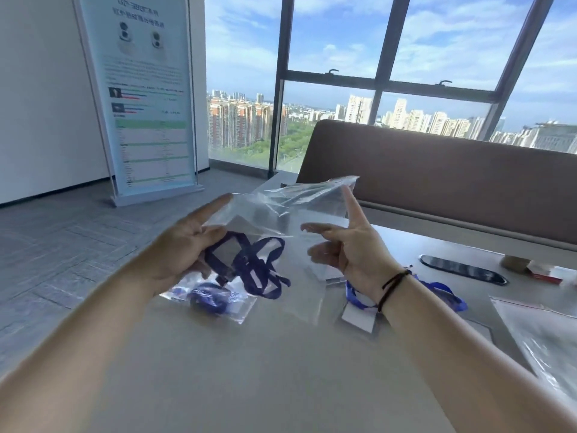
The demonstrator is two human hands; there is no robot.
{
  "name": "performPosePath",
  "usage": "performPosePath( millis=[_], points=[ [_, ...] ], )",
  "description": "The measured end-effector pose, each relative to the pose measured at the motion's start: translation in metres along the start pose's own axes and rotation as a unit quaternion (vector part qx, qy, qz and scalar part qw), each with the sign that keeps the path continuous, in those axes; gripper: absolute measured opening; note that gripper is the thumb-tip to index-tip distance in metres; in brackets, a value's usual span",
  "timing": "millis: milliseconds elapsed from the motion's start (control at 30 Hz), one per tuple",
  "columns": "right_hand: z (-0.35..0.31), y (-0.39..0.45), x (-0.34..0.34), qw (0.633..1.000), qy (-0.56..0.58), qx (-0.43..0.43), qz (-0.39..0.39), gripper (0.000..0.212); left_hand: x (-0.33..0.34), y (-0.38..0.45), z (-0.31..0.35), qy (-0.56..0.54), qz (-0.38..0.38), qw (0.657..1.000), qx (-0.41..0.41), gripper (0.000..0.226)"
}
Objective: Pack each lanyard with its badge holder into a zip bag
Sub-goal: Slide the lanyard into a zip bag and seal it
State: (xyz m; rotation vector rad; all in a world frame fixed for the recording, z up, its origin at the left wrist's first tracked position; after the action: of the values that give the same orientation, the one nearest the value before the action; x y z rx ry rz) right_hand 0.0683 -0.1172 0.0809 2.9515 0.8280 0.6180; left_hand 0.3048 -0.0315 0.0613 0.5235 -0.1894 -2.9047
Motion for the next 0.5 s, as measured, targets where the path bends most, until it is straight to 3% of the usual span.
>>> performPosePath(
  millis=[167,300,400,500],
  points=[
    [0.055,0.056,0.02,0.998,-0.016,0.041,0.045,0.09,-0.058,0.016,-0.046,0.097,0.132,0.985,-0.053,0.046],
    [0.12,0.075,0.014,0.987,-0.037,0.112,0.109,0.092,-0.072,0.021,-0.096,0.222,0.161,0.957,-0.096,0.037],
    [0.14,0.085,0.01,0.98,-0.114,0.096,0.132,0.08,-0.077,0.023,-0.122,0.313,0.161,0.928,-0.124,0.039],
    [0.137,0.087,0.006,0.954,-0.259,0.048,0.145,0.077,-0.082,0.025,-0.124,0.364,0.195,0.905,-0.106,0.049]
  ],
)
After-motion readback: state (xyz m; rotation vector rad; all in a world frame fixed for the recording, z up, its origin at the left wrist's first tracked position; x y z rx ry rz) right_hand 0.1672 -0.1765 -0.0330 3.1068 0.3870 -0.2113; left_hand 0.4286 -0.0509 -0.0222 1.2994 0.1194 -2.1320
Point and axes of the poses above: each hand's wrist, its own y-axis towards the middle knuckle, its own x-axis out of the palm, z = x × y, the point moved 9 cm from there along y, towards the middle knuckle, and after that the axes turned 15 degrees about y, right-handed, at the moved point
